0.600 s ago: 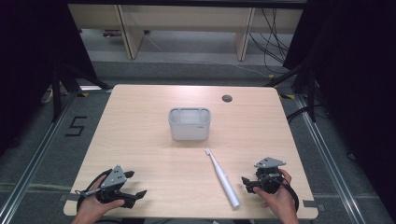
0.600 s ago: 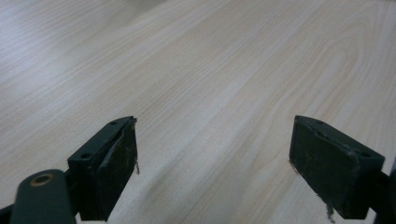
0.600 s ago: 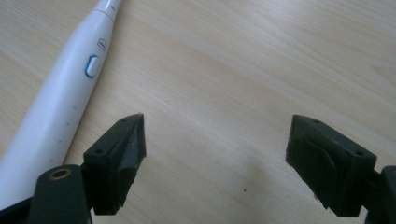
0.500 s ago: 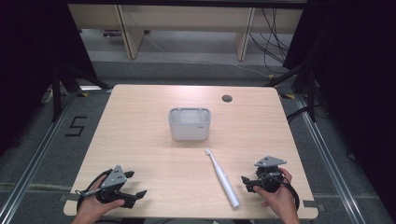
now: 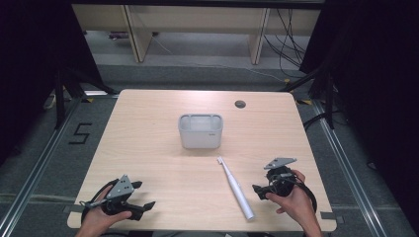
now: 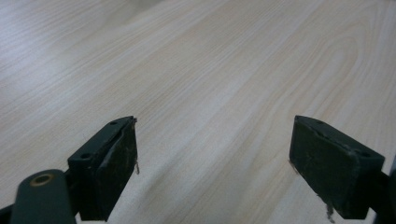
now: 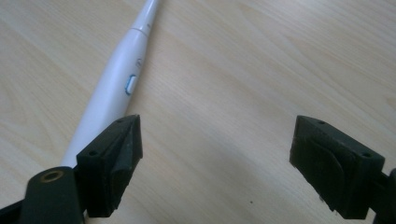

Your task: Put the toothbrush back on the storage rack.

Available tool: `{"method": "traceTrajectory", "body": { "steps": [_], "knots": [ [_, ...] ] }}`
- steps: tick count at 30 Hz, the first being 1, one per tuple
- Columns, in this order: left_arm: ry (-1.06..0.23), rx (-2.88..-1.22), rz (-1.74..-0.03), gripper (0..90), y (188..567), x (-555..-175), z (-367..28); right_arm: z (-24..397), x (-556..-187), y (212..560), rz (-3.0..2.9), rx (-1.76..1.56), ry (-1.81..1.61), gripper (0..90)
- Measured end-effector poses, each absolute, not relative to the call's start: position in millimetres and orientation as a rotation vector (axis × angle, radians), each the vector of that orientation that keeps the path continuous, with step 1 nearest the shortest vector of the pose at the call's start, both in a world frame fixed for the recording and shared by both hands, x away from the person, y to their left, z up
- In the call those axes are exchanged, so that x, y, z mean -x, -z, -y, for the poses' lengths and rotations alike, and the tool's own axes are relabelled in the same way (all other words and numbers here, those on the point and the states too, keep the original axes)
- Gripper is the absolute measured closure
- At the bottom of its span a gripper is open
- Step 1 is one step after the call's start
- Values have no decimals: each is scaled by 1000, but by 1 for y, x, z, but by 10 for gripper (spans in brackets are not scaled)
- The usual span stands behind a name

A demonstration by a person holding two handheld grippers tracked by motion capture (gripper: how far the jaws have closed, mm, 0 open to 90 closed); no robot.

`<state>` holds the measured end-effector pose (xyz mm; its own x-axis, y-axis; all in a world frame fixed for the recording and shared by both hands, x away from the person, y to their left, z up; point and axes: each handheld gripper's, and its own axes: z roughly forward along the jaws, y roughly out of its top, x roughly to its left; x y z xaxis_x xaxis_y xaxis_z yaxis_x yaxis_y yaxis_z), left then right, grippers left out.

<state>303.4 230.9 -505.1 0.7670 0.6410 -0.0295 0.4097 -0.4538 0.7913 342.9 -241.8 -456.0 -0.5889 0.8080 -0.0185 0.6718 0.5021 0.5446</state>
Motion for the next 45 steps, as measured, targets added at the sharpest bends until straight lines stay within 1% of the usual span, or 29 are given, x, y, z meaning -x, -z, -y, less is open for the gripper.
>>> {"method": "traceTrajectory", "body": {
  "steps": [11,16,19,26,29,30,34,40,44,45],
  "knots": [
    [-354,-2101,-786,150,506,-304,-231,219,-352,447,-2542,-1183,-723,181],
    [-358,-2106,-777,150,505,-304,-232,207,-357,441,-2618,-1123,-718,223],
    [-352,-2113,-775,150,505,-304,-232,200,-358,442,-2658,-1117,-746,268],
    [-355,-2106,-776,150,505,-304,-232,186,-363,447,-2694,-1117,-673,325],
    [-348,-2086,-784,150,505,-303,-231,182,-365,451,-2743,-1054,-662,349],
    [-361,-2107,-774,150,505,-304,-232,180,-363,452,-2748,-1085,-635,356],
    [-359,-2115,-775,150,504,-304,-232,175,-366,459,-2781,-1041,-595,369],
    [-348,-2086,-783,150,505,-303,-231,170,-367,467,-2820,-1030,-544,359],
    [-365,-2115,-769,150,504,-304,-233,166,-367,470,-2833,-1026,-519,394],
    [-348,-2086,-784,150,505,-303,-231,166,-367,471,-2835,-1020,-519,400]
  ]
}}
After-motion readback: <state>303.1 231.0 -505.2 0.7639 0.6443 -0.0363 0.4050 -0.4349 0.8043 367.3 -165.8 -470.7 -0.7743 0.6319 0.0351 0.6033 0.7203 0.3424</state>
